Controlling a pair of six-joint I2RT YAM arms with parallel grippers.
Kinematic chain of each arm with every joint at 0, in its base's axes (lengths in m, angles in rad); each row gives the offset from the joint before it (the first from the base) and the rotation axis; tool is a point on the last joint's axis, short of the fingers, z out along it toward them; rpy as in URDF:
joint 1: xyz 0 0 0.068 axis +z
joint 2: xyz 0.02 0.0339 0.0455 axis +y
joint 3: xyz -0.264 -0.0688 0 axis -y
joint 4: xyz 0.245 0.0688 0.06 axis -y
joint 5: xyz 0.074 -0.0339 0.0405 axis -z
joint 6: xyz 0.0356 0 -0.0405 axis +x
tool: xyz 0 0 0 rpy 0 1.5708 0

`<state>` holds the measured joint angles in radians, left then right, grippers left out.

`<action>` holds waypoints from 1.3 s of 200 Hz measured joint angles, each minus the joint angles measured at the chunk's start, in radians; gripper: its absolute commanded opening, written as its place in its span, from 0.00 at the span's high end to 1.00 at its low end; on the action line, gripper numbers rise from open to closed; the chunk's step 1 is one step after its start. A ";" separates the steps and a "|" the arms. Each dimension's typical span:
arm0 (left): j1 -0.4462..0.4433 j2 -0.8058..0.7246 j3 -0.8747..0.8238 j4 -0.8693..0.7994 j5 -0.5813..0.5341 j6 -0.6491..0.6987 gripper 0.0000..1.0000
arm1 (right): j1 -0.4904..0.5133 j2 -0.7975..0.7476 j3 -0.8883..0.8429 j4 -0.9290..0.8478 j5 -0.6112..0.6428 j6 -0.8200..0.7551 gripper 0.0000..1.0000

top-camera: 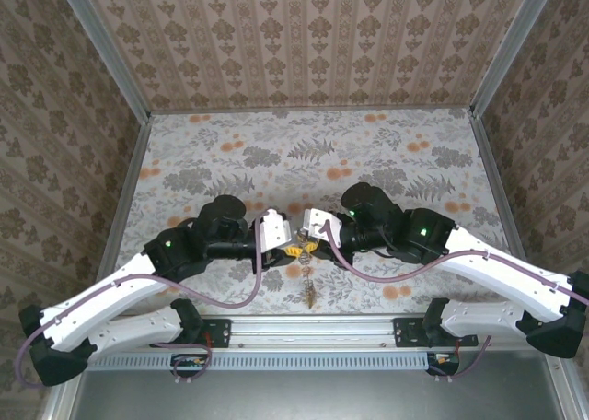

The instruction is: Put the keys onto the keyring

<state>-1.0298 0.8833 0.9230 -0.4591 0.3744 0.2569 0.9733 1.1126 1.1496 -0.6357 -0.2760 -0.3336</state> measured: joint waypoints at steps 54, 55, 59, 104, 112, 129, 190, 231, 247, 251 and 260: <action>-0.007 0.005 0.000 0.005 0.011 0.017 1.00 | 0.000 -0.002 0.000 0.001 -0.023 0.004 1.00; -0.007 0.005 0.000 0.005 0.010 0.018 1.00 | 0.000 -0.003 0.000 0.001 -0.023 0.004 1.00; -0.007 0.005 0.000 0.006 0.011 0.014 1.00 | 0.000 -0.003 0.000 0.001 -0.023 0.004 1.00; 0.006 -0.040 -0.014 0.043 0.051 0.006 1.00 | 0.000 -0.040 -0.028 0.059 -0.051 0.024 0.82; 0.014 -0.050 -0.020 0.050 0.068 0.002 1.00 | 0.000 -0.047 -0.035 0.072 -0.055 0.029 0.82; 0.032 -0.068 -0.029 0.067 0.102 -0.009 1.00 | 0.000 -0.058 -0.050 0.102 -0.064 0.042 0.82; 0.060 -0.105 -0.071 0.147 0.193 -0.053 1.00 | 0.000 -0.085 -0.088 0.177 -0.104 0.053 0.87; 0.071 -0.120 -0.110 0.230 0.233 -0.089 1.00 | 0.000 -0.131 -0.130 0.226 -0.119 0.056 1.00; 0.078 -0.122 -0.116 0.254 0.246 -0.100 1.00 | 0.000 -0.138 -0.130 0.234 -0.116 0.056 1.00; 0.078 -0.122 -0.116 0.256 0.243 -0.100 1.00 | 0.000 -0.140 -0.130 0.235 -0.113 0.056 1.00; 0.078 -0.120 -0.115 0.257 0.236 -0.100 1.00 | 0.000 -0.143 -0.130 0.235 -0.101 0.056 1.00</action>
<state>-0.9520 0.7631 0.8078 -0.2016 0.6102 0.1570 0.9737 0.9695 1.0191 -0.4004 -0.3775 -0.2779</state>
